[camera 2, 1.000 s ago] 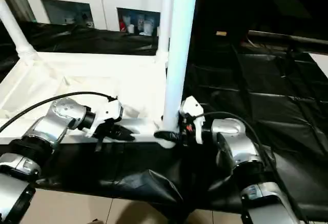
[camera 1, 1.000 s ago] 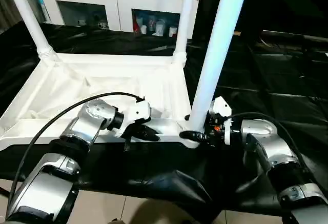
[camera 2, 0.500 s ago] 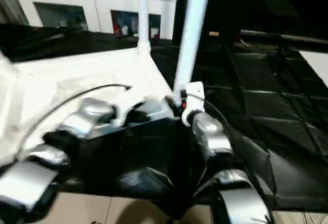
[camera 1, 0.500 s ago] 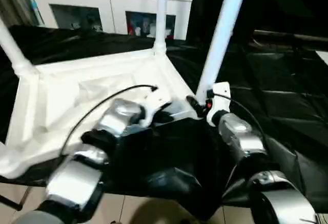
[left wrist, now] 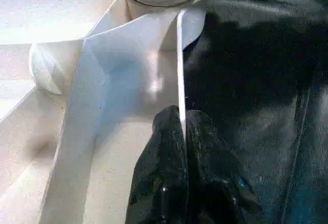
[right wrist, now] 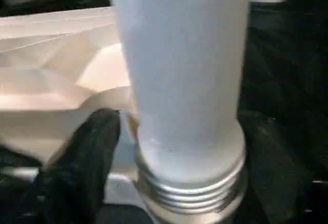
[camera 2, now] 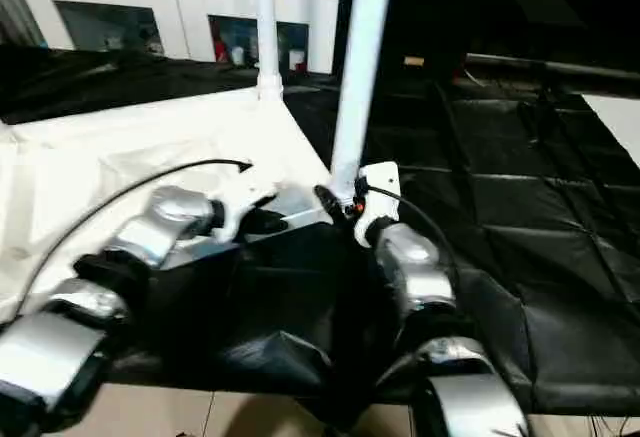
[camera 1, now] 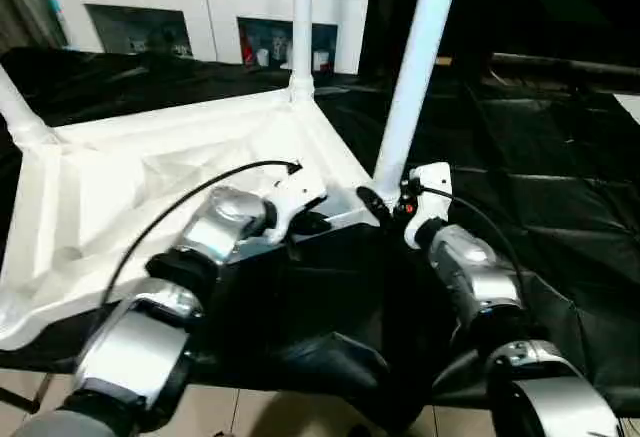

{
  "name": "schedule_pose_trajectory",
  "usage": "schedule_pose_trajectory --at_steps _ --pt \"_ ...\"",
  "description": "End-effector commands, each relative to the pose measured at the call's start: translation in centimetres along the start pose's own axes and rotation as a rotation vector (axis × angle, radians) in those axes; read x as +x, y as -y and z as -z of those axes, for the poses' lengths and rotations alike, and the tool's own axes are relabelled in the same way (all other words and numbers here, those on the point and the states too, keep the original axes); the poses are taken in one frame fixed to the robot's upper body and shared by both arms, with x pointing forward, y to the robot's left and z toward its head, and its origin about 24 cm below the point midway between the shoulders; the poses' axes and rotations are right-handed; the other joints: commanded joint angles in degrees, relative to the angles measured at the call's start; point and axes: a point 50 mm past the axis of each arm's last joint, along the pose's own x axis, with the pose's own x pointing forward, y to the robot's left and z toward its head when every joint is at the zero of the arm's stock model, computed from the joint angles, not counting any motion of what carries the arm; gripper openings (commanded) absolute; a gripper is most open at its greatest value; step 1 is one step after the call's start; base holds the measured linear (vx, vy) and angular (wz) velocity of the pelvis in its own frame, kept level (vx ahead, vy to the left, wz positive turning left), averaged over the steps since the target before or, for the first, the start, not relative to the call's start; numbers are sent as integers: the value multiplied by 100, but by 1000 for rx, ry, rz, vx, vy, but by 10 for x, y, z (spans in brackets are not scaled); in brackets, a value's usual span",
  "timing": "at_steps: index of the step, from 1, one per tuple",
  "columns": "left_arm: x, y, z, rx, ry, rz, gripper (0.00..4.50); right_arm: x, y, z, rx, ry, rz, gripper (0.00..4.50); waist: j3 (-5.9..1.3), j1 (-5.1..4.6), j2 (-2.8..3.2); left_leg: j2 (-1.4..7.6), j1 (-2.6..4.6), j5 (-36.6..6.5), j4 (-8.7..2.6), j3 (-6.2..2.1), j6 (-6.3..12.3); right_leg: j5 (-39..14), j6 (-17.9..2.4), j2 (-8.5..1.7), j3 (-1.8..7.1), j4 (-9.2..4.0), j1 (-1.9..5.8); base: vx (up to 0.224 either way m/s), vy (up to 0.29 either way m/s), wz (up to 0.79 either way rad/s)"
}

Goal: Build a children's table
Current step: Rotate leg to tighten

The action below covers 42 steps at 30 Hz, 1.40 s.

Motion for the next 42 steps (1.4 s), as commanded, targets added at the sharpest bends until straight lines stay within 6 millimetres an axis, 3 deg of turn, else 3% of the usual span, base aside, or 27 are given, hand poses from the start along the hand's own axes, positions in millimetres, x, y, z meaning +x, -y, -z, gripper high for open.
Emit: schedule_pose_trajectory --at_steps 1,4,5,6,9,13,15,16,17,25,29,39,42 --pt "-1 9 -5 80 16 115 0 -1 -12 -6 -35 -12 -180 391 -416 30 6 9 -48 -763 -353 57 711 -1250 -1211 -255 252 -376 484 0 0 0" --pt "-15 14 1 143 -10 234 0 -19 -8 -6 -70 -52 -296 391 -449 17 17 21 -25 -684 -345 50 720 -836 -1390 -241 263 -309 493 0 0 0" --pt "-22 15 5 174 -29 273 0 -29 -6 -5 -86 -77 -346 391 -437 15 25 35 -9 -722 -338 70 742 -753 -1461 -253 281 -302 460 0 0 0" --pt "-24 15 6 183 -34 284 0 -32 -5 -4 -92 -88 -364 391 -427 16 22 28 -15 -750 -346 71 755 -770 -1462 -242 280 -316 474 0 0 0" --pt "-28 14 6 187 -20 280 0 -45 -5 -1 -116 -128 -439 391 -436 88 63 44 44 -785 -346 90 708 -579 -1558 -234 292 -288 449 0 0 0" --pt "-21 9 -3 149 64 208 0 -48 -9 1 -129 -142 -481 391 -429 98 26 17 21 -986 -343 96 535 -961 -1421 -239 286 -331 466 0 0 0" --pt "-20 9 -6 140 78 213 0 -47 -10 1 -129 -141 -482 391 -419 98 38 9 26 -1034 -345 97 493 -1160 -1354 -247 288 -358 457 0 0 0" --pt "-19 10 -8 141 86 214 44 -47 -11 0 -128 -143 -486 394 -424 98 30 7 10 -1023 -346 88 471 -1225 -1302 -250 287 -359 473 0 0 0" --pt "-18 11 -10 160 88 222 55 -46 -13 -1 -126 -143 -491 394 -427 103 36 4 8 -981 -341 87 477 -1199 -1271 -245 287 -358 472 0 0 0" --pt "-12 12 -11 216 73 215 55 -51 -16 -2 -126 -158 -513 394 -447 95 42 -4 -35 -760 -321 69 548 -924 -1253 -237 277 -332 498 0 0 0" --pt "-9 9 -15 212 78 204 55 -52 -16 -2 -134 -162 -506 394 -435 107 45 -1 -1 -919 -321 79 528 -1135 -1254 -234 271 -376 466 0 0 0" --pt "-16 6 -4 243 -15 236 55 -53 -16 -3 -140 -168 -499 394 -442 105 56 0 -21 -871 -322 63 506 -1046 -1257 -236 262 -354 489 0 0 0" --pt "-16 5 -2 227 -17 236 27 -52 -16 -2 -150 -179 -507 394 -430 101 42 -3 -24 -948 -327 63 473 -1276 -1194 -242 255 -384 486 0 0 0"
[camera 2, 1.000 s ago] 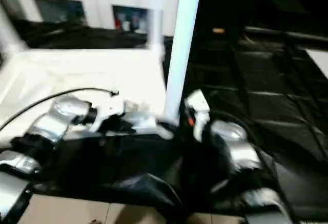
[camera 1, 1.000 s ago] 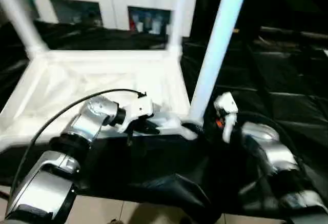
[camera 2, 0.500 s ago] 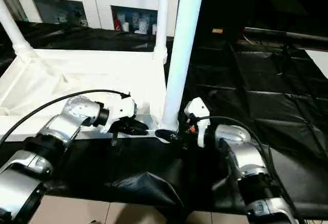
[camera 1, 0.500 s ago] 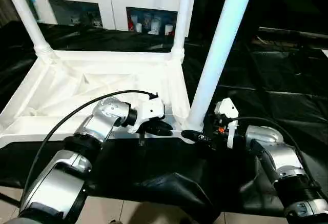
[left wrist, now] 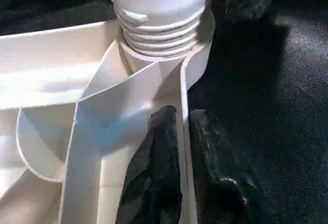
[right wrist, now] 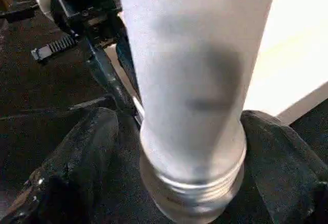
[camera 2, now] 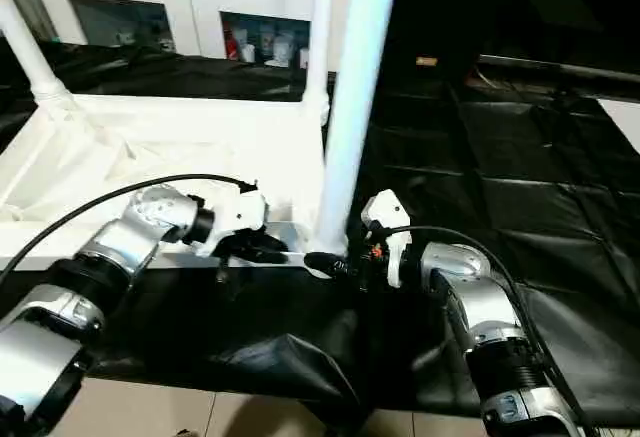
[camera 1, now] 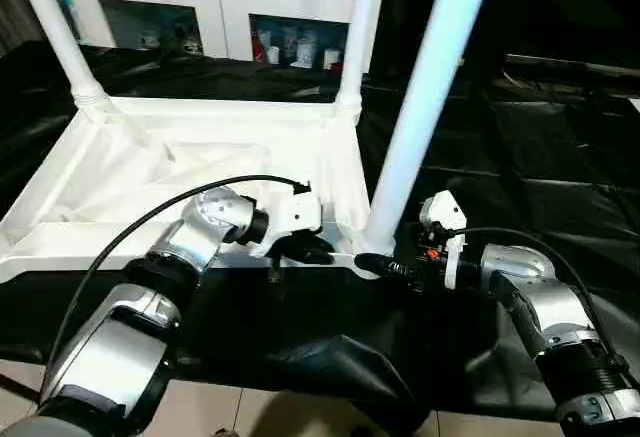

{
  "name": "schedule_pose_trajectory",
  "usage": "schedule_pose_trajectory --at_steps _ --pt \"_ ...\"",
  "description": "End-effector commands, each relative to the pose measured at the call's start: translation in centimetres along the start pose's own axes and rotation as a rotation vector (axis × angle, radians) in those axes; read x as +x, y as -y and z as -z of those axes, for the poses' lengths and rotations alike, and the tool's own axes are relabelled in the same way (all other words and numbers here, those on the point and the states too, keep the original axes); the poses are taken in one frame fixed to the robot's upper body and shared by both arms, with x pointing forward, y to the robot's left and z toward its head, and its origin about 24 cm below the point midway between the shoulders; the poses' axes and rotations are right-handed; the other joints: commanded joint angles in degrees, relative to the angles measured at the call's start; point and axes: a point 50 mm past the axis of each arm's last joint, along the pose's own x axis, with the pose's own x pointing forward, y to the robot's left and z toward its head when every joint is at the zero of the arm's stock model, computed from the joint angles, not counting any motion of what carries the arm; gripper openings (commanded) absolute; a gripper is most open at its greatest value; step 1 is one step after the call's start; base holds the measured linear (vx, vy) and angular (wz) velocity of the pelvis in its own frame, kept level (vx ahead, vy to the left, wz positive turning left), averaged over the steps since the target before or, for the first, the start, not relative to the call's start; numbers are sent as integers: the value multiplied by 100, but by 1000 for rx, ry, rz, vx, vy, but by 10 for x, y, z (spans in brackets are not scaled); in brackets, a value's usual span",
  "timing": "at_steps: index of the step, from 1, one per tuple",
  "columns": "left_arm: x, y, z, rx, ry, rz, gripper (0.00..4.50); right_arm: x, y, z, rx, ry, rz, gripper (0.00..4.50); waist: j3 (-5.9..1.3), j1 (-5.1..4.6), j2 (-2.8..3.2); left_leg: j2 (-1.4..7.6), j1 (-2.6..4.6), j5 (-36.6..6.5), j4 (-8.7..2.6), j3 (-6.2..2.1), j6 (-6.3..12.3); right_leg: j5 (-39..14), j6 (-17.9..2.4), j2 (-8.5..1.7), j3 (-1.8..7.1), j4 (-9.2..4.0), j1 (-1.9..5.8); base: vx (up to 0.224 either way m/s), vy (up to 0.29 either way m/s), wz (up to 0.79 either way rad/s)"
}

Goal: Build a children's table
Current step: Rotate leg to tighten

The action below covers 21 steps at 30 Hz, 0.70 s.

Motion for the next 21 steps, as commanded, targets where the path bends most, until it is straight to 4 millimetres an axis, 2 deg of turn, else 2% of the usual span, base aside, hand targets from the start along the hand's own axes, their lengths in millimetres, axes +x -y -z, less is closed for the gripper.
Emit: schedule_pose_trajectory --at_steps 1,2,6,7,9,21 --pt "-8 -6 2 -7 -41 -27 27 2 -6 1 -30 -27 -51 394 -430 15 40 -6 9 -966 -343 60 459 -1331 -1176 -234 248 -398 472 0 0 0" --pt "-7 -4 3 -15 -43 -13 6 1 -6 3 -60 -64 -61 394 -428 25 78 -4 15 -971 -347 54 442 -1356 -1171 -233 245 -398 465 0 0 0" --pt "-6 -3 4 -18 -41 6 6 1 -4 6 -91 -108 -47 394 -428 16 51 -13 6 -1010 -347 55 424 -1426 -1124 -228 241 -405 477 0 0 0" --pt "-5 -2 4 -17 -42 15 6 1 -2 6 -98 -114 -37 394 -423 11 92 -12 12 -1033 -347 55 421 -1437 -1121 -223 241 -421 468 0 0 0" --pt "-4 -2 3 -16 -44 24 6 3 1 4 -106 -115 -21 394 -431 -1 79 -21 5 -1049 -344 54 419 -1413 -1141 -217 235 -414 474 0 0 0" --pt "-3 -3 2 -20 -47 28 6 15 8 -3 -84 -79 23 394 -440 -3 94 -13 7 -1001 -343 52 411 -1277 -1218 -214 236 -391 477 0 0 0"
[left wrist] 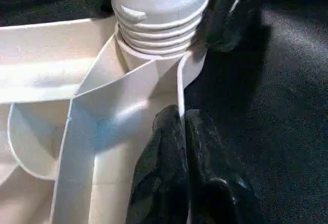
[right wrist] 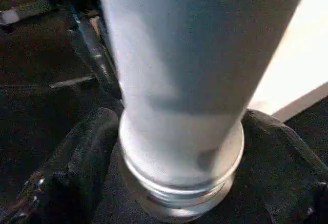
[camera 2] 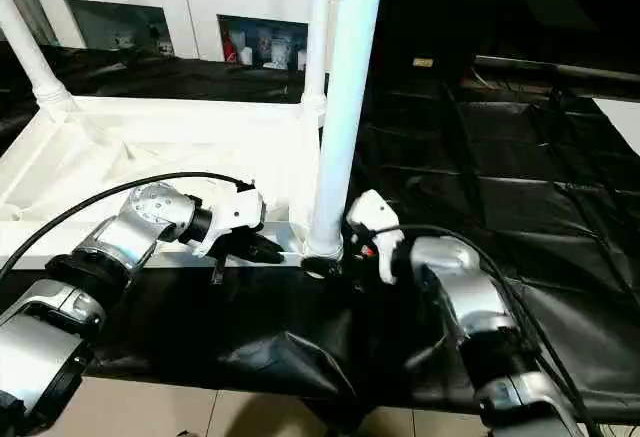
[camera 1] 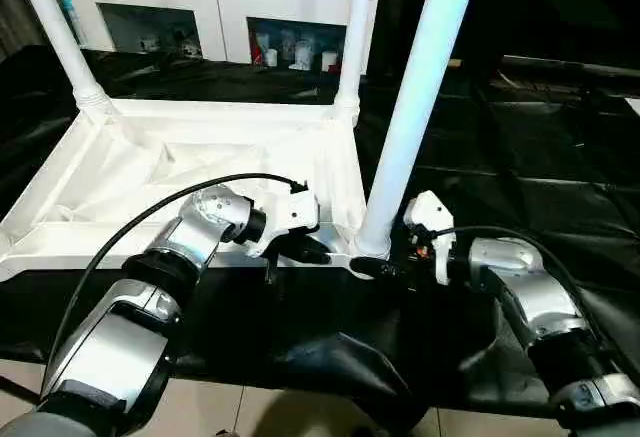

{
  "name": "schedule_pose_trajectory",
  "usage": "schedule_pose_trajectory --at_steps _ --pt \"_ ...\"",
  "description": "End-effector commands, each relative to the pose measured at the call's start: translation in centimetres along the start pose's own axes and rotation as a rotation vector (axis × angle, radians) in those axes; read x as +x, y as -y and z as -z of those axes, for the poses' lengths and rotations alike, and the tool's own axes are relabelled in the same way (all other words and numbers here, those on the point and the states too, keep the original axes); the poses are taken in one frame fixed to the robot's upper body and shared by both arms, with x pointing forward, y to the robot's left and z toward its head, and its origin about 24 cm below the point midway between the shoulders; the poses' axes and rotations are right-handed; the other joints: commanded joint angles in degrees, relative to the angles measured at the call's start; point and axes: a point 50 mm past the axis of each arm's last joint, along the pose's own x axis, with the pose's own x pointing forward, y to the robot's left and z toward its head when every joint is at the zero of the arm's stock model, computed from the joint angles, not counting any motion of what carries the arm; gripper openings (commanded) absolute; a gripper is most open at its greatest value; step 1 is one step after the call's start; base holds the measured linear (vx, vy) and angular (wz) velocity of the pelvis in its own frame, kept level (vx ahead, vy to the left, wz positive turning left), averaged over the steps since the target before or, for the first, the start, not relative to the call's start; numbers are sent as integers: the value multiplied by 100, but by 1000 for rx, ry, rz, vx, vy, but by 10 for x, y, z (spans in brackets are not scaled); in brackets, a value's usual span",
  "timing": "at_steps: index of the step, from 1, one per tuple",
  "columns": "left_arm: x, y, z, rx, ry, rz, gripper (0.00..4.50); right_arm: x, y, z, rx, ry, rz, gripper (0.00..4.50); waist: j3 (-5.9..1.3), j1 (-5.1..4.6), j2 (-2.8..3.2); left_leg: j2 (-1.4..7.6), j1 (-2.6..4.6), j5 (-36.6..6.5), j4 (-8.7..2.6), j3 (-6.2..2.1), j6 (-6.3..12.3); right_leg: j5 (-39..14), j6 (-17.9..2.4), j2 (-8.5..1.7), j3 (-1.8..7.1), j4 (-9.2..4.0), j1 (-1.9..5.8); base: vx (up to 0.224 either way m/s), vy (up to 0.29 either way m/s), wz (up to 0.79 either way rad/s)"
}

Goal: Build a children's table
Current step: Rotate leg to tighten

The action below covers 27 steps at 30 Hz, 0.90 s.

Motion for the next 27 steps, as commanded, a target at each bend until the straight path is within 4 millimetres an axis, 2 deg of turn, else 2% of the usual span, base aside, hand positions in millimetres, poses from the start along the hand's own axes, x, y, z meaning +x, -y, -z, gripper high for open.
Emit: schedule_pose_trajectory --at_steps 1,6,8,9,17,24,27 --pt "-3 -2 0 13 -33 4 6 0 4 -6 -11 13 6 394 -431 -4 68 -10 -9 -988 -347 49 422 -1231 -1229 -215 236 -379 474 0 0 0" --pt "-3 -2 1 12 -36 7 6 2 4 -6 -12 6 -10 394 -428 4 61 -7 -1 -993 -344 55 438 -1200 -1263 -223 241 -375 474 0 0 0" --pt "-3 -2 1 10 -34 7 0 2 5 -6 -9 9 -9 364 -427 2 62 -5 -5 -963 -344 56 450 -1168 -1284 -223 243 -372 474 0 0 0" --pt "-3 -1 1 9 -33 9 0 2 5 -5 -5 11 -12 364 -426 3 59 -6 -1 -969 -343 59 454 -1171 -1282 -222 243 -379 471 0 0 0" --pt "-3 0 3 2 -36 18 0 2 5 -4 -1 6 -20 283 -417 5 51 -6 -3 -957 -343 60 469 -1262 -1234 -223 242 -381 468 0 0 0" --pt "-4 1 5 -12 -34 25 0 2 5 -3 36 27 -21 274 -409 -1 43 -6 -2 -976 -345 64 489 -1294 -1244 -224 241 -388 462 0 0 0" --pt "-1 -3 7 -45 -45 -71 0 6 9 5 63 6 92 273 -402 -7 45 -7 -6 -1017 -351 60 459 -1429 -1204 -227 239 -399 458 0 0 0"
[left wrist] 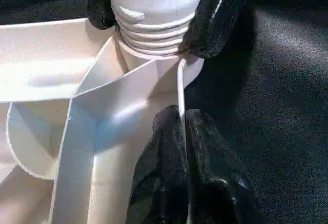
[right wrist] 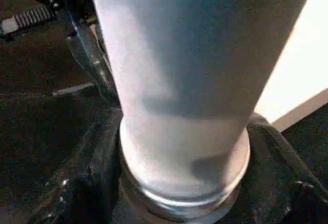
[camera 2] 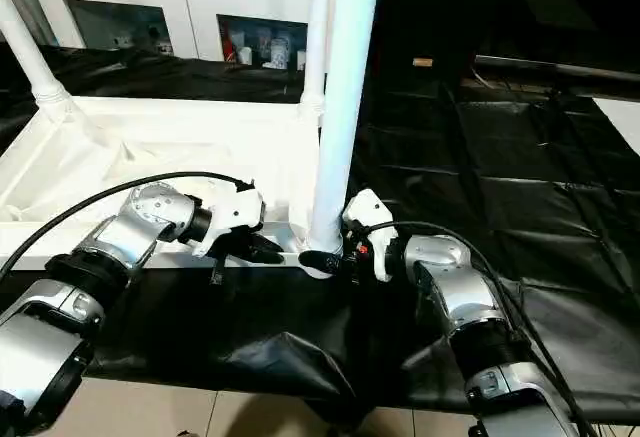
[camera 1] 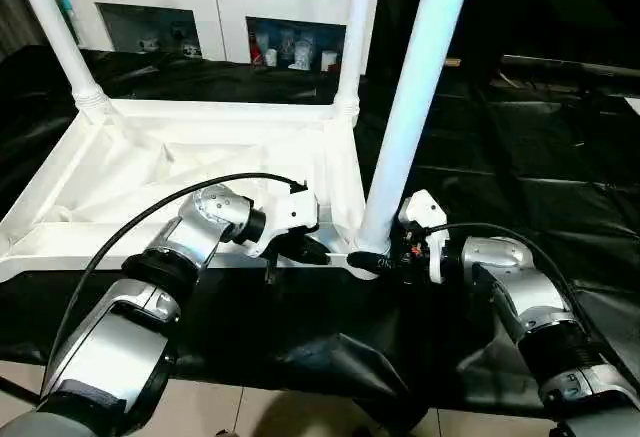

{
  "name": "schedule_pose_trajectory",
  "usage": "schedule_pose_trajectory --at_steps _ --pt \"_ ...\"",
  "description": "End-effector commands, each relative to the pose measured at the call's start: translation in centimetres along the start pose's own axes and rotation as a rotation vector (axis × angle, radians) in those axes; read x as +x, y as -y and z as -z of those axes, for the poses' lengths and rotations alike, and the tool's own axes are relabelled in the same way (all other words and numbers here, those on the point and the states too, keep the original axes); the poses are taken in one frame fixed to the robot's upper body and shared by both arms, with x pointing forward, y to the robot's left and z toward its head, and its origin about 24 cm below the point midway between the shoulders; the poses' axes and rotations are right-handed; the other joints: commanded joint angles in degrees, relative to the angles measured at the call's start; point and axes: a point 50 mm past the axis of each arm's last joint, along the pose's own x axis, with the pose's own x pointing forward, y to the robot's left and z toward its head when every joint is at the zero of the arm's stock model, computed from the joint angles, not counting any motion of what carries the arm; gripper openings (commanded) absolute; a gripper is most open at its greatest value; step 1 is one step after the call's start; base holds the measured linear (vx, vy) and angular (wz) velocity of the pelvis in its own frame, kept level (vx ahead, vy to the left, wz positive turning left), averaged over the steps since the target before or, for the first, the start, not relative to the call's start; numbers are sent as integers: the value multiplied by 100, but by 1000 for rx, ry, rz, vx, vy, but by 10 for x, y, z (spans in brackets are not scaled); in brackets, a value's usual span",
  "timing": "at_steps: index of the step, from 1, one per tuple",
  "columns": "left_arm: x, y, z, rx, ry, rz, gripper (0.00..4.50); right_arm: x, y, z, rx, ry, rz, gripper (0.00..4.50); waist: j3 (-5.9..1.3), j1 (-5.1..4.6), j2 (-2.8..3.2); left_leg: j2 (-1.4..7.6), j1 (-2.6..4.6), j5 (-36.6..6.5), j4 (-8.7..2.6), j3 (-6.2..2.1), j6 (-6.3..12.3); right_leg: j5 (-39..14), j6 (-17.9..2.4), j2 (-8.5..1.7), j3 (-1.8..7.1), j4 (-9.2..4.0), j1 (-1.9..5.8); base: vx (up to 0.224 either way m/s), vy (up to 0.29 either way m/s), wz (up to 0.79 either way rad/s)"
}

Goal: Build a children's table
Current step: Rotate leg to tighten

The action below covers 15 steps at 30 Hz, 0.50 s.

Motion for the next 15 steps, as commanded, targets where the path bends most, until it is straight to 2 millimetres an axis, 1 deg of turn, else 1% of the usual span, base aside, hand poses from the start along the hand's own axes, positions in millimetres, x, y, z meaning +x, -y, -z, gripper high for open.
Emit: schedule_pose_trajectory --at_steps 1,2,3,4,5,6,7,8,9,10,11,12,13,14,15 --pt "1 -5 7 -38 -52 -98 0 1 9 6 27 -19 140 273 -389 -14 43 -9 -1 -1082 -355 61 382 -1641 -1132 -232 235 -414 432 0 0 0" --pt "3 -6 8 -47 -60 -129 0 3 11 9 48 -16 198 273 -362 -32 35 -34 11 -1206 -363 63 308 -2028 -1005 -223 216 -471 423 0 0 0" --pt "7 -7 8 -62 -69 -156 0 6 13 11 71 -9 263 273 -365 -39 25 -34 23 -1243 -361 57 262 -2198 -935 -224 214 -481 416 0 0 0" --pt "12 -7 8 -79 -71 -186 0 9 15 13 111 3 334 272 -343 -49 34 -44 47 -1388 -368 53 222 -2569 -809 -219 197 -533 394 0 0 0" --pt "19 -8 5 -115 -61 -230 0 14 18 16 162 12 435 272 -304 -72 56 -51 80 -1578 -372 47 153 -2960 -701 -229 177 -584 351 0 0 0" --pt "30 -11 0 -178 -49 -307 0 19 22 20 230 13 582 272 -302 -89 50 -57 116 -1721 -369 36 144 -3213 -616 -224 147 -632 339 0 0 0" --pt "33 -12 -1 -196 -47 -325 0 21 23 21 247 11 621 272 -310 -131 50 -82 113 -1766 -342 25 82 -3428 -517 -234 125 -649 335 0 0 0" --pt "38 -13 -3 -223 -52 -359 0 23 24 22 274 11 687 272 -339 -166 55 -76 111 -1750 -355 2 85 -3392 -469 -234 113 -667 351 0 0 0" --pt "40 -13 -4 -229 -54 -373 0 24 24 22 283 13 712 272 -342 -182 64 -69 109 -1748 -363 2 114 -3296 -479 -228 117 -665 346 0 0 0" --pt "41 -14 -5 -235 -57 -390 0 26 25 22 295 16 741 272 -360 -206 62 -48 77 -1691 -388 -6 174 -2997 -558 -227 114 -649 383 0 0 0" --pt "48 -15 -9 -250 -63 -429 0 32 24 20 306 22 820 272 -370 -228 76 -45 47 -1658 -404 -9 201 -2748 -631 -220 112 -630 402 0 0 0" --pt "50 -15 -10 -251 -66 -438 0 34 24 19 301 23 834 272 -371 -238 75 -47 43 -1677 -402 -6 204 -2686 -657 -219 114 -619 391 0 0 0" --pt "53 -15 -12 -249 -75 -449 0 41 21 16 280 27 852 272 -356 -257 62 -60 86 -1851 -392 7 227 -2760 -683 -207 102 -647 351 0 0 0" --pt "55 -14 -11 -244 -90 -440 0 47 18 12 282 46 824 272 -387 -277 45 -79 92 -1879 -376 10 259 -2772 -688 -222 110 -646 371 0 0 0" --pt "55 -14 -11 -244 -90 -440 0 47 18 12 282 46 824 272 -388 -270 52 -80 89 -1856 -377 10 297 -2731 -706 -228 115 -645 370 0 0 0"
